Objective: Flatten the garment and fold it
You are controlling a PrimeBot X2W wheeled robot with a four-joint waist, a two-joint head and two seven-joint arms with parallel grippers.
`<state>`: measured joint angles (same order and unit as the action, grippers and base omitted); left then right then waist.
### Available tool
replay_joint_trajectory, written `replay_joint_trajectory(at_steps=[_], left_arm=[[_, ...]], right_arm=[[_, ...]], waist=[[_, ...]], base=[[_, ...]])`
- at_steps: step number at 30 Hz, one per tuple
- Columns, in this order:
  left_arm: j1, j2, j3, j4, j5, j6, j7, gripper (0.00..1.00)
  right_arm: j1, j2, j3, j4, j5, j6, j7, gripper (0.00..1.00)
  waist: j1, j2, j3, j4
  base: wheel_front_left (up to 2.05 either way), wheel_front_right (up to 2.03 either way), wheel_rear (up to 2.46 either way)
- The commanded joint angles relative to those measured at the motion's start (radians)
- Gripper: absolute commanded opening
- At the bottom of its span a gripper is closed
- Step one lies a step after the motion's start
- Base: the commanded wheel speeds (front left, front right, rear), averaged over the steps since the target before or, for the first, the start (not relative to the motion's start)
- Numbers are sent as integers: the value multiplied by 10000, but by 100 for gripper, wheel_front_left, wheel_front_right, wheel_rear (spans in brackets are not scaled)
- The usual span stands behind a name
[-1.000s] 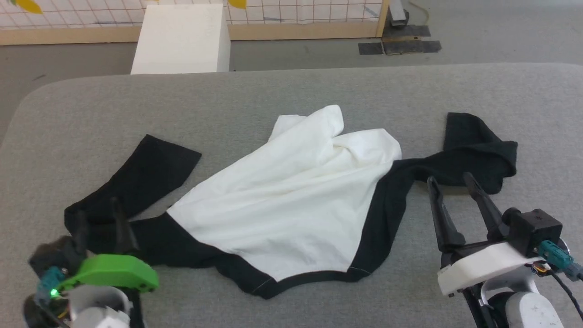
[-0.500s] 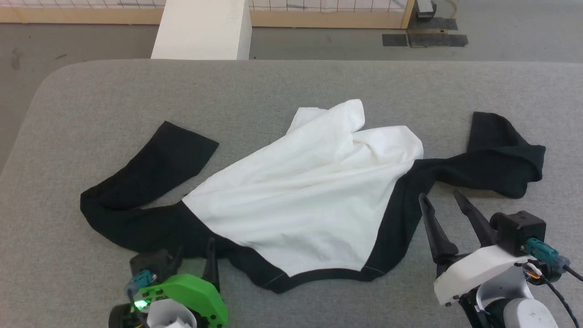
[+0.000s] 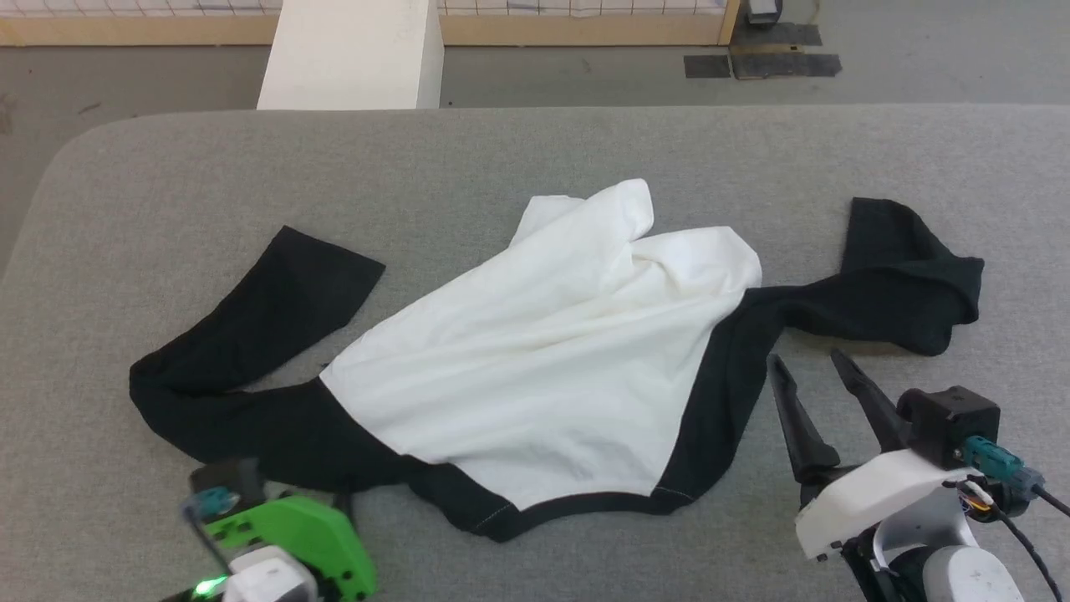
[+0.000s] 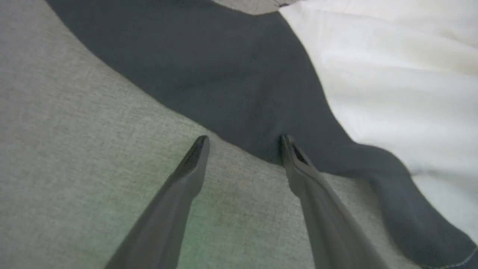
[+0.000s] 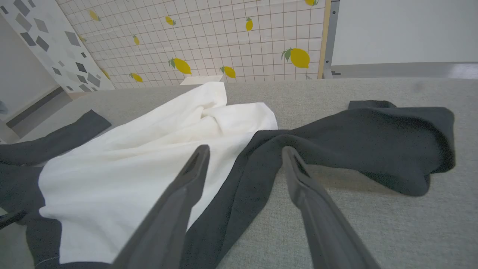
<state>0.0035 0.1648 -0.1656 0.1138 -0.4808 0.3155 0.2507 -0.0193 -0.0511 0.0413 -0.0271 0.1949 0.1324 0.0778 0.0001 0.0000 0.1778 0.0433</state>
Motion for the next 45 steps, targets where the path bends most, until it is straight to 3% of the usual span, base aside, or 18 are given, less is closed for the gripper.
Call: replay_joint_trajectory(at_steps=[1,10,22,28,29,30,31,38,45], left_arm=[[360,180,178,-128,-101,146,-9,100],[738,147,181,-1033,-746,-171,480,100],[-299,-233,278,286,-1197,-565,-40,100],[-537,-208,177,969,-1415,-724,355,98],[-566,-176,165,1056,-1435,-795,357,51],[-581,-182,132,1086,-1439,-844,333,18],[-585,-191,98,1083,-1440,-885,314,0],[-592,-163,324,646,-1330,-1088,-802,0],[-204,132,495,-11,-1244,-983,-953,0]], right_arm=[[-10,9,-65,25,67,-17,-82,100],[70,9,-110,-3,128,-17,-80,100],[-93,9,15,-103,49,-17,-20,100],[-162,9,3,-104,48,-17,-35,100],[-158,9,-8,-103,51,-17,-42,100],[-148,9,-26,-99,57,-17,-54,100],[-139,9,-41,-91,58,-17,-61,100],[-69,9,-107,42,106,-17,-57,100],[-74,9,-445,406,142,-17,302,100]], waist=[[-1,0,-98,27],[-1,0,-270,277],[-1,0,158,-160],[-1,0,306,-399],[-1,0,325,-418],[-1,0,336,-424],[-1,0,337,-420],[-1,0,242,-113],[-1,0,57,371]], base=[[0,0,0],[0,0,0],[0,0,0],[0,0,0],[0,0,0],[0,0,0],[0,0,0],[0,0,0],[0,0,0]])
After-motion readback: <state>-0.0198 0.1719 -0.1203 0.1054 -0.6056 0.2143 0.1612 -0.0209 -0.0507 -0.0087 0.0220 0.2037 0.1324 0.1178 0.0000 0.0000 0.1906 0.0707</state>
